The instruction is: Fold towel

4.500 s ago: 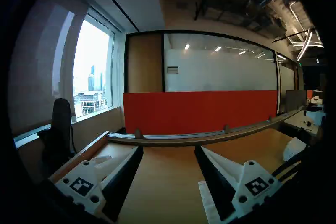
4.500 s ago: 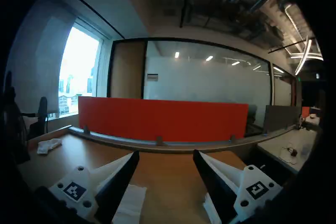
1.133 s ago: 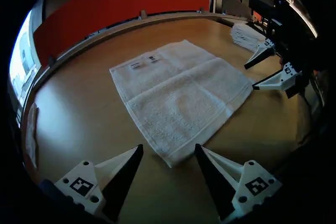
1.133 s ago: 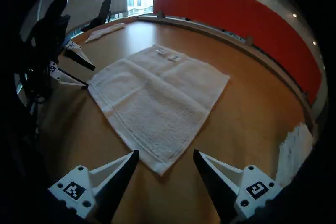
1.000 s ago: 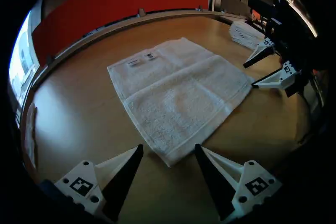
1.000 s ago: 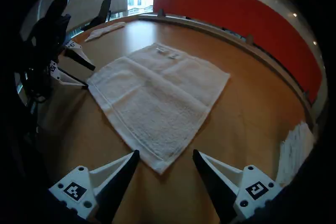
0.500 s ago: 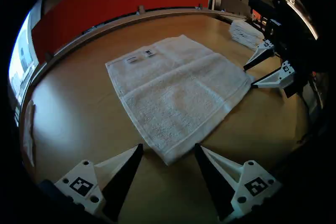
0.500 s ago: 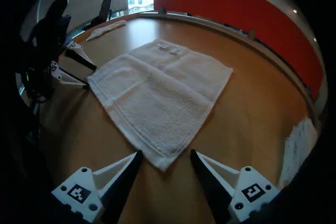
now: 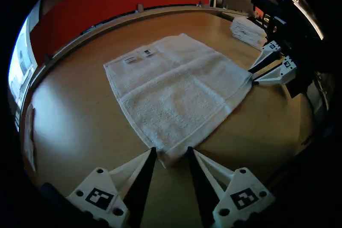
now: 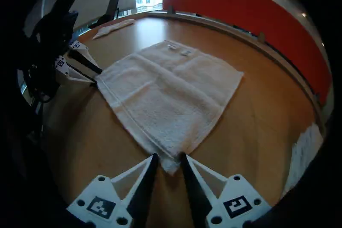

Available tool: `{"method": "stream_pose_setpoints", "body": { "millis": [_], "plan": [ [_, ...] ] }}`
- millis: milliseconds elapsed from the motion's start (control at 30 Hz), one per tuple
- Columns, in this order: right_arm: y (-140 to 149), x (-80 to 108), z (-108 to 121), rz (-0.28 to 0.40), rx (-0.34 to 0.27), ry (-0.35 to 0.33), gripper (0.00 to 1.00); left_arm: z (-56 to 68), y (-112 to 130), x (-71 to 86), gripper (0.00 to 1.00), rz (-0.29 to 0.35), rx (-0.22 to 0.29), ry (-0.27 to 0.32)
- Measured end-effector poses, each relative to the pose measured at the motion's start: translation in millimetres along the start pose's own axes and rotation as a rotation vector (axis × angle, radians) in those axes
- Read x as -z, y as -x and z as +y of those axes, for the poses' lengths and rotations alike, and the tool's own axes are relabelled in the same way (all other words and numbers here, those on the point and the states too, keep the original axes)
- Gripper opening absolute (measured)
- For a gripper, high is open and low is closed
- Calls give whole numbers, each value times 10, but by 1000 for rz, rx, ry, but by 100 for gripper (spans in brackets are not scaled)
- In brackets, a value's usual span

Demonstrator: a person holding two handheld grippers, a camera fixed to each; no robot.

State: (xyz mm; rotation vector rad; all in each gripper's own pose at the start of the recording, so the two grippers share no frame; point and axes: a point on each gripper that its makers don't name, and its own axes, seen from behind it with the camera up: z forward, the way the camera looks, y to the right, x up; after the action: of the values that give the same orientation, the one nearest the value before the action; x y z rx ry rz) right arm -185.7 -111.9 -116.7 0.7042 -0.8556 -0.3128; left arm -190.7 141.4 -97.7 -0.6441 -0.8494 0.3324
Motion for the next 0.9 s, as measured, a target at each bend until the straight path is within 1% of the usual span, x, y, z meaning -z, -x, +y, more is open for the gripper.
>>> {"method": "stream_pose_setpoints", "body": {
  "millis": [33, 67, 133, 200, 267, 400, 500, 700, 900],
  "plan": [
    [0, 0, 0, -1, -4, 0, 25, 6, 0, -2, 47, -1, 0, 0],
    [-1, 0, -1, -1, -8, 0, 21, 12, -1, -3, 44, -3, 1, 1],
    [2, 1, -10, -3, -16, -4, 18, 14, -4, -4, 31, -5, 3, -2],
    [3, 2, -24, -3, -22, -10, 18, 13, -8, -3, 19, -8, 7, -6],
    [-6, 4, -42, -1, -25, -15, 17, 15, -12, 3, 13, -12, 15, -8],
    [-45, 27, -36, 14, -26, -3, 15, 37, -26, 20, 10, -18, 35, 0],
    [-73, 68, -17, 23, -27, 6, 15, 68, -56, 46, 10, -13, 55, 13],
    [-152, 202, 16, 42, -48, 11, 15, 81, -186, 186, 10, 16, 83, 7],
    [-276, 399, 32, 74, -49, 27, 15, 137, -297, 366, 10, 26, 119, 13]
  ]
}}
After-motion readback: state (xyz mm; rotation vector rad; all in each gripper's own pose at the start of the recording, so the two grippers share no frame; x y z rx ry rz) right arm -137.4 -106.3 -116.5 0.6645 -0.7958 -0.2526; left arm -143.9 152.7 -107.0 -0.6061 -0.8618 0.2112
